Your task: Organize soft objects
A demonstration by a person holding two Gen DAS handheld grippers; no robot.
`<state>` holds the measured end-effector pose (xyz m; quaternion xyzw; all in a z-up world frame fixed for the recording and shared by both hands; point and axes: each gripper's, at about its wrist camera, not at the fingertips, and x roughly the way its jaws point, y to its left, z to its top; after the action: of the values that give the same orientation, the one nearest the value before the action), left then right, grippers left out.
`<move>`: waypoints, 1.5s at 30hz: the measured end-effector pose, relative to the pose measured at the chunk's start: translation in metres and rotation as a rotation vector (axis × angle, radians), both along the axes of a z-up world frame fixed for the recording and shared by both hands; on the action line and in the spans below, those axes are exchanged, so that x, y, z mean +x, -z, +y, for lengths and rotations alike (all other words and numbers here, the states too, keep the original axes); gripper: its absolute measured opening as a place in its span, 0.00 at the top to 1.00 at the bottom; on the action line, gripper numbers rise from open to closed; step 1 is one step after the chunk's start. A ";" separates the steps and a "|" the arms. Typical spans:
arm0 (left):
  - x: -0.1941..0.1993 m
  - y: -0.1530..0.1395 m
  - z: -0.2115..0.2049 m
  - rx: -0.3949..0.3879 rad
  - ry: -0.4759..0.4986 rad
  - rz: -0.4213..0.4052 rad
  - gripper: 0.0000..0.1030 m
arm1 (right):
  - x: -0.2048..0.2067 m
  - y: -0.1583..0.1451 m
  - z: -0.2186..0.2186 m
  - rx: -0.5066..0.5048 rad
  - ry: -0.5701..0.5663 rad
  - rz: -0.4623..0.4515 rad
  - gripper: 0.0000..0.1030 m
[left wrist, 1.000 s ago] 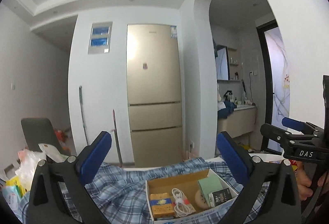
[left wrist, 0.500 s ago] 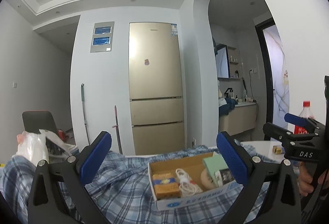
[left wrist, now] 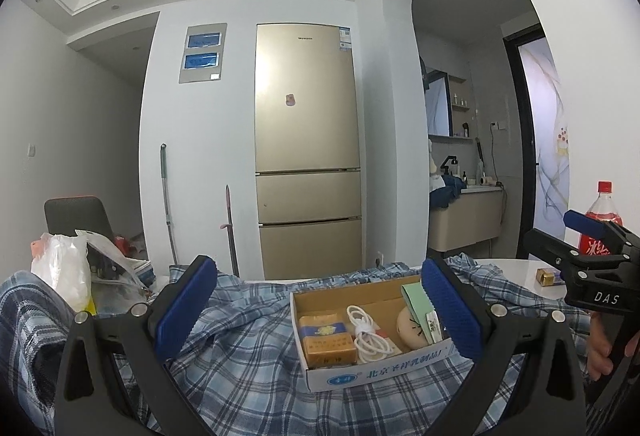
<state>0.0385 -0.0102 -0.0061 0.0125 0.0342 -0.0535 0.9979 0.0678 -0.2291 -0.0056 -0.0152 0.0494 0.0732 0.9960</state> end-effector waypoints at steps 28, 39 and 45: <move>0.004 0.000 0.001 -0.003 -0.024 0.016 0.00 | 0.001 0.000 0.004 -0.023 0.005 0.000 0.00; 0.004 0.001 0.001 -0.003 -0.025 0.016 0.00 | -0.001 0.000 0.004 -0.029 0.000 -0.005 0.00; 0.004 0.001 0.001 -0.003 -0.025 0.016 0.00 | -0.001 0.000 0.004 -0.029 0.000 -0.005 0.00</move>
<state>0.0427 -0.0091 -0.0067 0.0101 0.0422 -0.0411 0.9982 0.0673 -0.2249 -0.0057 -0.0300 0.0479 0.0725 0.9958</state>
